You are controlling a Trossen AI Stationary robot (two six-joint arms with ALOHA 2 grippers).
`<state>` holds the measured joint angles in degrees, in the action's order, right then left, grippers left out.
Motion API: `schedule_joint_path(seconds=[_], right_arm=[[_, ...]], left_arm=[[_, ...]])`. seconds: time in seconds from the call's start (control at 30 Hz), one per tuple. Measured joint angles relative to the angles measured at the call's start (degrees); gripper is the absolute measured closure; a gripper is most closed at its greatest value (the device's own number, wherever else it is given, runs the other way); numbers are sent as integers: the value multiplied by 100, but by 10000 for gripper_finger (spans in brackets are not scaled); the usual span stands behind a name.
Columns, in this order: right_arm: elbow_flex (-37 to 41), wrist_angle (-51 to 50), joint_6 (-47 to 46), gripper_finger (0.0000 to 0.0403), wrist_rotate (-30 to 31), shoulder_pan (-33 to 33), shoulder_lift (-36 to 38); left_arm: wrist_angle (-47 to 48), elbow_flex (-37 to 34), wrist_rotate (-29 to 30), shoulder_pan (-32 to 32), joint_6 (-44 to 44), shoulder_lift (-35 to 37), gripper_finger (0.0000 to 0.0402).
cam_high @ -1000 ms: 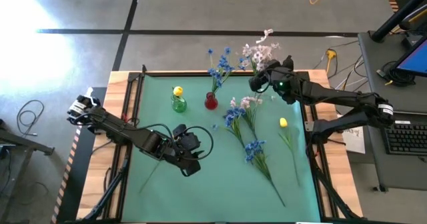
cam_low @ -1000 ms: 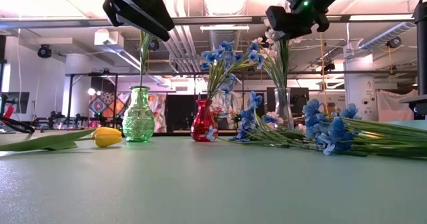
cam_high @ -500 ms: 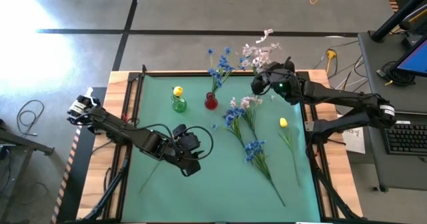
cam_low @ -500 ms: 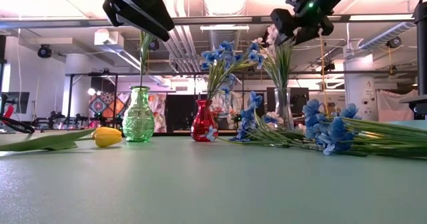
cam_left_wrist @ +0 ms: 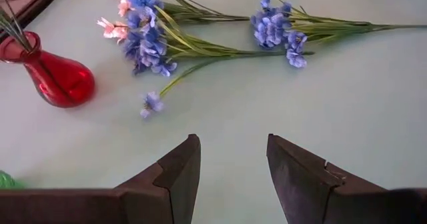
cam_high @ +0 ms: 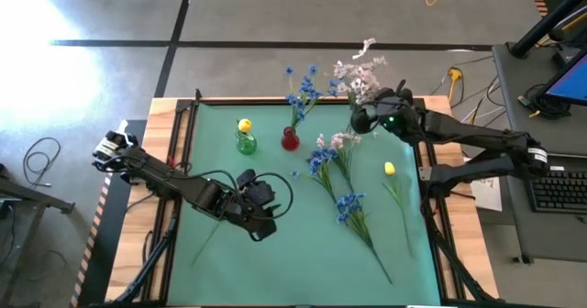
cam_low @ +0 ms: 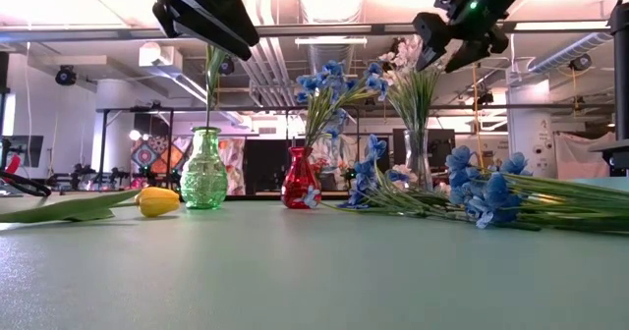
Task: Sort flowers into vase by color
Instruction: Put the left white flower into the transparent vase
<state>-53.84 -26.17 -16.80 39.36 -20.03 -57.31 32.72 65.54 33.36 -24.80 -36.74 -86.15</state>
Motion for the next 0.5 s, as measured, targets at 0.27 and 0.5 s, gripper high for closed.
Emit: schedule_joint_path(seconds=[0.27, 0.5], right_arm=[[0, -221, -321, 39, -892, 2, 441], [0, -397, -357, 39, -1242, 5, 709]], left_arm=[[1008, 0, -227, -7, -1228, -2, 242], [2488, 0, -721, -66, -2784, -2, 242]])
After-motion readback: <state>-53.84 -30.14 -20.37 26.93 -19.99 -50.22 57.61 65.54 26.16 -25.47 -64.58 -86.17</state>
